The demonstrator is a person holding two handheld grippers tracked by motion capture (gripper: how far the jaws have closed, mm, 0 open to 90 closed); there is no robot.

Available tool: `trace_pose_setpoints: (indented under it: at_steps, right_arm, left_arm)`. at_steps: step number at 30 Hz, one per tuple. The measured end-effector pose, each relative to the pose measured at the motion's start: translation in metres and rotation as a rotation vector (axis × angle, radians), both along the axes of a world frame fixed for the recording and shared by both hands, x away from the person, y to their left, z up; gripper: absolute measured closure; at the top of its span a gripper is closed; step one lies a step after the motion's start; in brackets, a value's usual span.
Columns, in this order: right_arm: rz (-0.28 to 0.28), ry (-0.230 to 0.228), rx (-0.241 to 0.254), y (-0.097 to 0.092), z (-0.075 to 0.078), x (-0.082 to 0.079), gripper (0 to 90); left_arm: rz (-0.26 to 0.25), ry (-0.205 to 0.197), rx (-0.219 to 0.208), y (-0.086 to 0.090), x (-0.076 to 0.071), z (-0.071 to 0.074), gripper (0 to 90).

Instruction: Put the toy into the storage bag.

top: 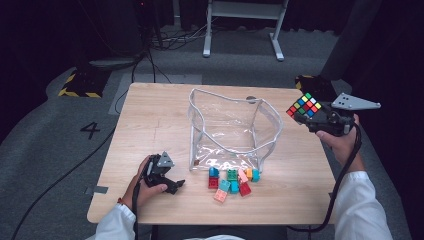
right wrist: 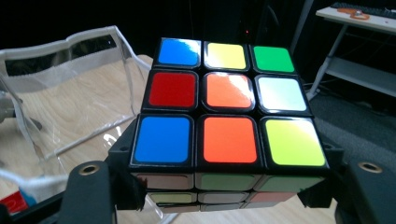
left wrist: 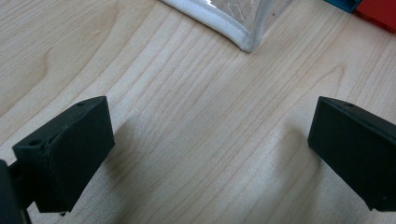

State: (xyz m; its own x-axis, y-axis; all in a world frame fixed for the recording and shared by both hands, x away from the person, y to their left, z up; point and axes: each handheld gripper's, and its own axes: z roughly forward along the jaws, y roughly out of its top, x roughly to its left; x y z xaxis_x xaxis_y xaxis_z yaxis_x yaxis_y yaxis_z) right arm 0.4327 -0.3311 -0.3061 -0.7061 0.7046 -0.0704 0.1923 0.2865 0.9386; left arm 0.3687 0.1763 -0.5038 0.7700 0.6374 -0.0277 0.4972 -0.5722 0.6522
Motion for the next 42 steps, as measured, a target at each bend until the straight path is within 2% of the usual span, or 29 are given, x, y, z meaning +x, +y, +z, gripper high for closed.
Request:
trace_pose_setpoints:
  at_steps: [3, 8, 10, 12, 13, 14, 16, 19, 20, 21, 22, 23, 28, 29, 31, 32, 33, 34, 35, 36, 38, 39, 41, 42]
  right_arm:
    - [0.032, 0.0, -0.002, 0.012, 0.008, 0.008, 33.0]
    - [0.062, 0.007, -0.017, 0.029, 0.011, 0.015, 33.0]
    - [0.1, 0.002, -0.025, 0.042, 0.012, 0.02, 33.0]
    - [0.11, -0.003, -0.029, 0.045, 0.012, 0.021, 33.0]
    - [0.119, 0.012, -0.025, 0.05, 0.013, 0.021, 33.0]
    - [0.154, 0.012, -0.024, 0.06, 0.012, 0.023, 33.0]
    - [0.17, 0.015, -0.03, 0.064, 0.012, 0.024, 33.0]
    - [0.232, 0.014, -0.074, 0.082, 0.01, 0.027, 33.0]
    - [0.232, 0.014, -0.074, 0.082, 0.01, 0.027, 33.0]
    - [0.266, 0.016, -0.08, 0.088, 0.009, 0.028, 33.0]
    - [0.266, 0.016, -0.08, 0.088, 0.009, 0.028, 33.0]
    - [0.296, 0.031, -0.095, 0.097, 0.006, 0.03, 33.0]
    - [0.337, 0.053, -0.127, 0.11, -0.001, 0.034, 33.0]
    - [0.356, 0.063, -0.149, 0.116, -0.004, 0.036, 33.0]
    - [0.358, 0.069, -0.159, 0.118, -0.005, 0.037, 33.0]
    - [0.37, 0.08, -0.194, 0.125, -0.008, 0.04, 33.0]
    - [0.37, 0.08, -0.194, 0.125, -0.008, 0.04, 33.0]
    - [0.383, 0.096, -0.231, 0.13, -0.011, 0.043, 33.0]
    - [0.386, 0.103, -0.247, 0.132, -0.012, 0.044, 33.0]
    - [0.386, 0.103, -0.247, 0.132, -0.012, 0.044, 33.0]
    - [0.388, 0.121, -0.3, 0.137, -0.014, 0.047, 33.0]
    - [0.384, 0.145, -0.35, 0.141, -0.015, 0.051, 33.0]
    - [0.385, 0.152, -0.363, 0.142, -0.015, 0.052, 33.0]
    - [0.395, 0.159, -0.402, 0.144, -0.015, 0.054, 33.0]
  left_arm:
    - [0.0, 0.004, -0.001, 0.0, 0.0, 0.0, 0.4]
    - [0.0, 0.001, -0.001, 0.0, 0.0, 0.0, 0.4]
    - [0.0, 0.001, -0.001, 0.0, 0.0, 0.0, 0.4]
    - [0.0, 0.001, -0.001, 0.0, 0.0, 0.0, 0.4]
    - [0.0, 0.001, -0.001, 0.0, 0.0, 0.0, 0.4]
    - [0.0, 0.001, -0.001, 0.0, 0.0, 0.0, 0.4]
    - [0.0, 0.001, -0.001, 0.0, 0.0, 0.0, 0.4]
    - [0.0, 0.001, -0.001, 0.0, 0.0, 0.0, 0.4]
    - [0.0, 0.001, -0.001, 0.0, 0.0, 0.0, 0.4]
    - [0.0, 0.001, -0.001, 0.0, 0.0, 0.0, 0.4]
    - [0.0, 0.001, -0.001, 0.0, 0.0, 0.0, 0.4]
    - [0.001, 0.002, 0.0, 0.0, 0.0, 0.0, 0.4]
    - [0.0, 0.001, -0.001, 0.0, 0.0, 0.0, 0.4]
    - [0.0, 0.003, -0.001, 0.0, 0.0, 0.0, 0.4]
    - [0.0, 0.002, -0.001, 0.0, 0.0, 0.0, 0.4]
    - [0.0, 0.003, -0.001, 0.0, 0.0, 0.0, 0.4]
    - [0.0, 0.003, -0.001, 0.0, 0.0, 0.0, 0.4]
    - [0.0, 0.002, -0.002, 0.0, 0.0, 0.0, 0.4]
    - [0.0, 0.002, -0.002, 0.0, 0.0, 0.0, 0.4]
    - [0.0, 0.002, -0.002, 0.0, 0.0, 0.0, 0.4]
    - [0.0, 0.001, -0.001, 0.0, 0.0, 0.0, 0.4]
    - [0.0, 0.002, -0.001, 0.0, 0.0, 0.0, 0.4]
    - [0.0, 0.002, -0.001, 0.0, 0.0, 0.0, 0.4]
    - [0.0, 0.002, -0.001, 0.0, 0.0, 0.0, 0.4]
